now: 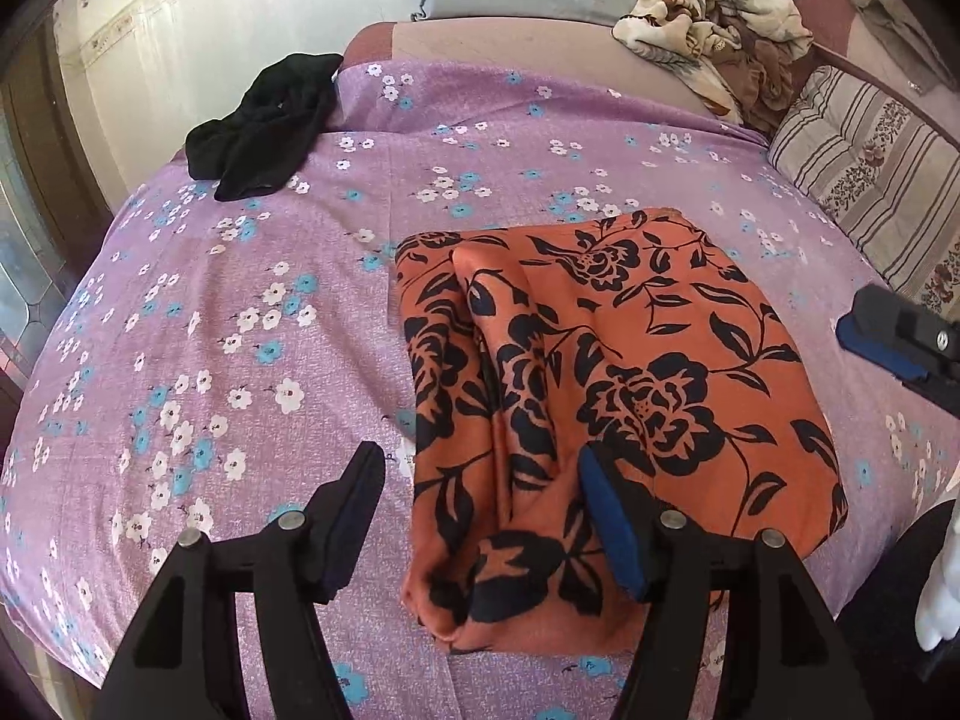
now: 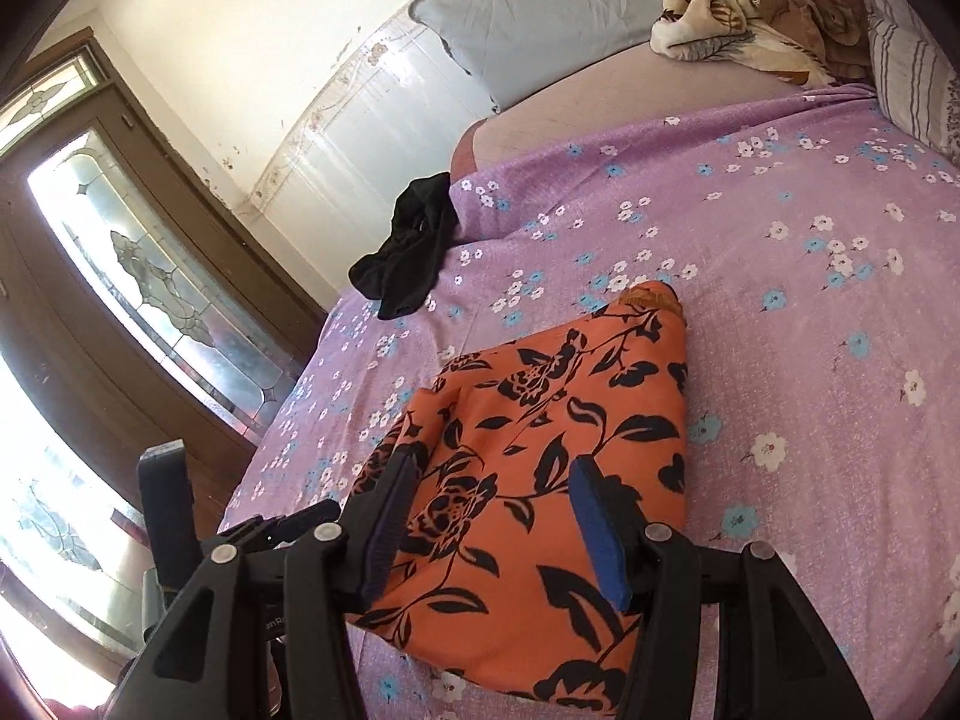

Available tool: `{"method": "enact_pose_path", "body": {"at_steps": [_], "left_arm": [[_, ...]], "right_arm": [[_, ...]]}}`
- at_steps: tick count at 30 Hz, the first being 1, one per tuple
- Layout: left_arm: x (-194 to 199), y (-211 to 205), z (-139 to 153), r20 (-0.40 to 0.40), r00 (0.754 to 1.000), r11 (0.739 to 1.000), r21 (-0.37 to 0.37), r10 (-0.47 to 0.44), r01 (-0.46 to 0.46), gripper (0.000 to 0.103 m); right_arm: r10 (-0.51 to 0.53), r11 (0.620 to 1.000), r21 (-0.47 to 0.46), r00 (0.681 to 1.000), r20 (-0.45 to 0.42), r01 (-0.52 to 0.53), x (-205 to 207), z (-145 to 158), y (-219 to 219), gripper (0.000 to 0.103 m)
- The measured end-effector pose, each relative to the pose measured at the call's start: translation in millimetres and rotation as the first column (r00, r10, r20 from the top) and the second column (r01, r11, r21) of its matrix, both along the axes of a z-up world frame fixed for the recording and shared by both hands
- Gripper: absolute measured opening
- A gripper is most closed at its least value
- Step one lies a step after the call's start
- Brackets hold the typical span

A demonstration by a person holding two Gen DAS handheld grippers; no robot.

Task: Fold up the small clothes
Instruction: 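Press the folded orange bundle flat with both grippers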

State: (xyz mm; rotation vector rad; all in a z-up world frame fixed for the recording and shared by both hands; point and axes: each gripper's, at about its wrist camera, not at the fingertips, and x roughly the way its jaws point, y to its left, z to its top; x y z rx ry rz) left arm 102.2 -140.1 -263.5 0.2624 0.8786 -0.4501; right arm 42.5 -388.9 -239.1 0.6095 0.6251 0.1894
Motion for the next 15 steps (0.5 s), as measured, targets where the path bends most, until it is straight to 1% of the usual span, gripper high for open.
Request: {"method": "enact_pose_path", "body": {"at_steps": [2,4,7,9,12,15], "left_arm": [[-1,1,0,0.002,1.000,1.000,0.002,0.001,-0.001,0.068],[0,2,-2,0.001,1.000,1.000,0.004,0.003,-0.003,0.070],[3,4,-6,-0.006,1.000,1.000,0.008,0.008,-0.008,0.075],[5,5,-9,-0.015,1.000,1.000,0.011,0.011,-0.011,0.076],[7,6,-11,-0.035,0.999,1.000,0.006,0.014,-0.014,0.077],[13,7,-3,-0.054,0.998,1.000,-0.020,0.011,-0.012,0.077]], "right_arm": [[0.013,1.000,0.000,1.000,-0.018,-0.013,2,-5,6,0.057],[0.024,1.000,0.019,0.998,-0.059,-0.023,9,-15,8,0.057],[0.025,0.998,0.059,0.982,-0.186,-0.014,25,-46,5,0.057],[0.019,0.995,0.098,0.982,-0.187,-0.001,27,-53,2,0.057],[0.022,0.997,0.079,0.981,-0.191,-0.007,28,-48,3,0.057],[0.010,0.998,0.061,0.984,-0.177,0.001,27,-39,3,0.057]]}}
